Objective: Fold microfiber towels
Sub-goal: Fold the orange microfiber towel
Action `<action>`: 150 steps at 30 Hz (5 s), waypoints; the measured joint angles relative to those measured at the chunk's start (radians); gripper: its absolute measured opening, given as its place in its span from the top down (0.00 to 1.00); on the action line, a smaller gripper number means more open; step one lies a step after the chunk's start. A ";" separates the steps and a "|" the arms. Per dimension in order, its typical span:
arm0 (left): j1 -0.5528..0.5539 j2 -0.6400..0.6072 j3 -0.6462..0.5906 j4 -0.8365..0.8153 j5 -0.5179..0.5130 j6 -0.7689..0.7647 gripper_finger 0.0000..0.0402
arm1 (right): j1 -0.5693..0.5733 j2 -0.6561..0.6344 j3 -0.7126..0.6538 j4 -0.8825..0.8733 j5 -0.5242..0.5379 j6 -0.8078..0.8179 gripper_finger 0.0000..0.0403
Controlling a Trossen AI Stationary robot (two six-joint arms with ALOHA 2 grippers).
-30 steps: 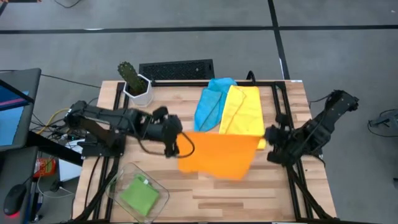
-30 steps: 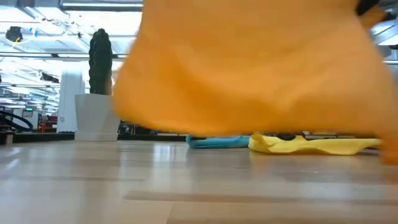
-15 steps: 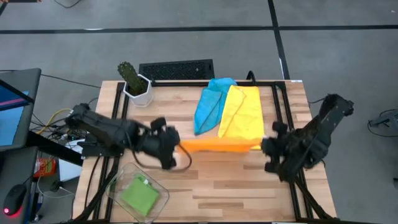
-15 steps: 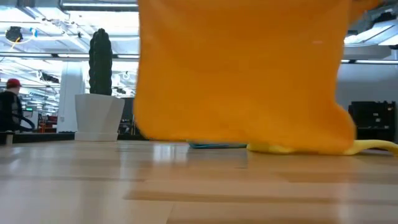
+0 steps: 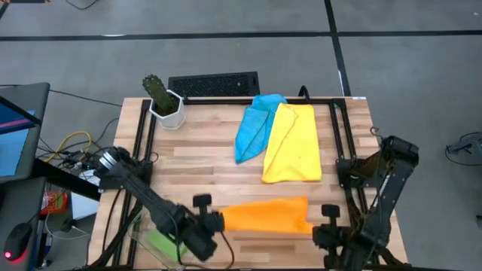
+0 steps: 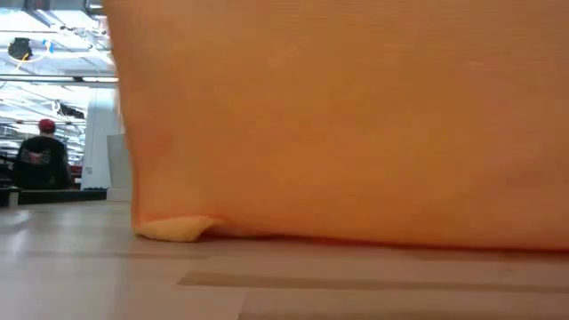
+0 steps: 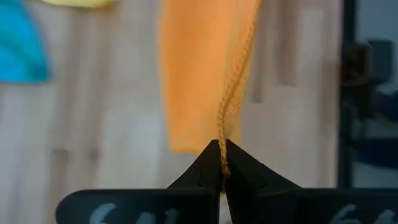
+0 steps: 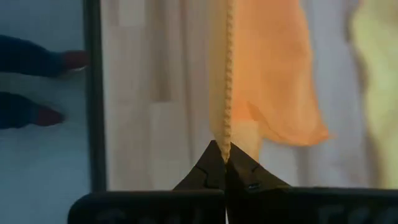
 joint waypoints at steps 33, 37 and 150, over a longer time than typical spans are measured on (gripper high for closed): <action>0.516 -0.076 0.423 -0.442 -0.505 0.614 1.00 | -0.686 -0.461 0.064 -0.419 0.610 -0.595 0.98; 0.480 -0.070 0.365 -0.422 -0.423 0.581 1.00 | -0.592 -0.452 -0.024 -0.410 0.504 -0.432 0.98; 0.233 -0.088 -0.536 0.329 -0.047 -0.062 0.64 | -0.600 -0.178 -0.570 0.282 -0.016 -0.333 0.52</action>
